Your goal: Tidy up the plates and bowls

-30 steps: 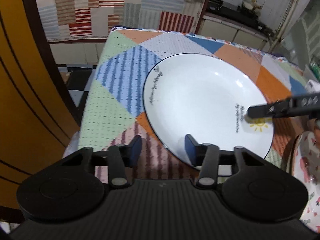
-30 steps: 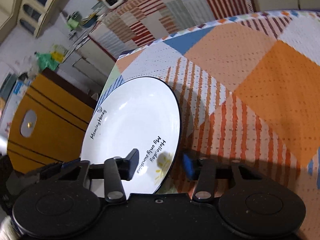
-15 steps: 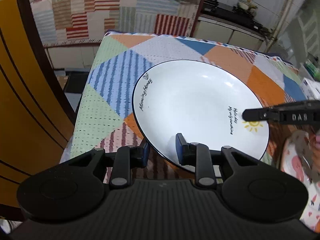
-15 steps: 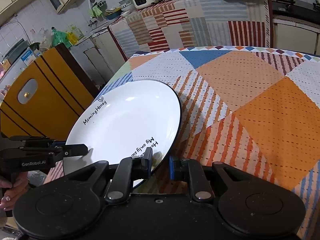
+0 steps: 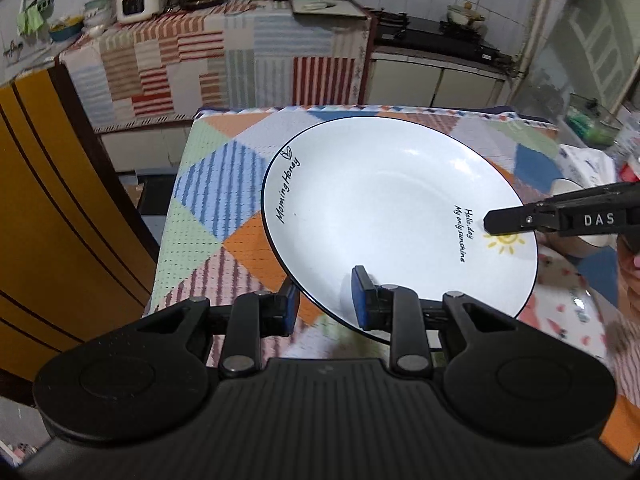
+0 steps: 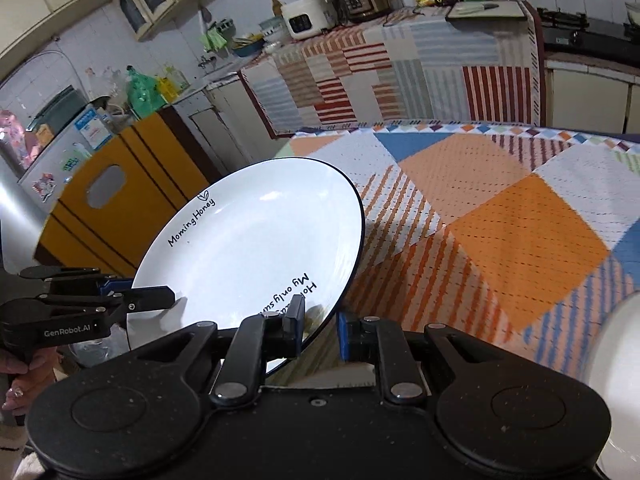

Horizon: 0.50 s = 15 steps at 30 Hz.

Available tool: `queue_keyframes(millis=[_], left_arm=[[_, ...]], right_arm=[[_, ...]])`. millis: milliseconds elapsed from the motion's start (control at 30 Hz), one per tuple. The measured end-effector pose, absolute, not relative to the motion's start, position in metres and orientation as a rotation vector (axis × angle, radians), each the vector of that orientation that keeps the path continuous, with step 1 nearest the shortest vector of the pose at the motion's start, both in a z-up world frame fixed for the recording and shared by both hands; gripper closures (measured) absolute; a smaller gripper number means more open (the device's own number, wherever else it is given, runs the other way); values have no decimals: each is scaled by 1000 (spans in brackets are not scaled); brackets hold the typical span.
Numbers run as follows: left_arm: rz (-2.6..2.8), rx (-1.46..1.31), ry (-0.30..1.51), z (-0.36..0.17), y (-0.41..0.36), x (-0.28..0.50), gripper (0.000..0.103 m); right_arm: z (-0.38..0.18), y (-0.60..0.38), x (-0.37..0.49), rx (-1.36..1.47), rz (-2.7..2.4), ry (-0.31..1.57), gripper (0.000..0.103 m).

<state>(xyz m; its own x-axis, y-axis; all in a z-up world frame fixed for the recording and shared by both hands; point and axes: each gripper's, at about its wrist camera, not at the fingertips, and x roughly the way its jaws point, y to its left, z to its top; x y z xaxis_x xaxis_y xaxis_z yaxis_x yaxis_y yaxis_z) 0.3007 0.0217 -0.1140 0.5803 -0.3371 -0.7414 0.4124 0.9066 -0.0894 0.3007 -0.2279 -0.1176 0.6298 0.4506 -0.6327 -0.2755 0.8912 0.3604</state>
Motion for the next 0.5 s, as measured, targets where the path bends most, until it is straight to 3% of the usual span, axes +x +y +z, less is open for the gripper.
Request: queue_keyframes(millis=[233, 500], left_arm=[[-507, 89, 870, -101, -2, 258, 78], [-578, 110, 947, -113, -32, 227, 77]], right_arm=[[-100, -252, 246, 234, 392, 767, 83], [-116, -283, 190, 296, 322, 791, 83]])
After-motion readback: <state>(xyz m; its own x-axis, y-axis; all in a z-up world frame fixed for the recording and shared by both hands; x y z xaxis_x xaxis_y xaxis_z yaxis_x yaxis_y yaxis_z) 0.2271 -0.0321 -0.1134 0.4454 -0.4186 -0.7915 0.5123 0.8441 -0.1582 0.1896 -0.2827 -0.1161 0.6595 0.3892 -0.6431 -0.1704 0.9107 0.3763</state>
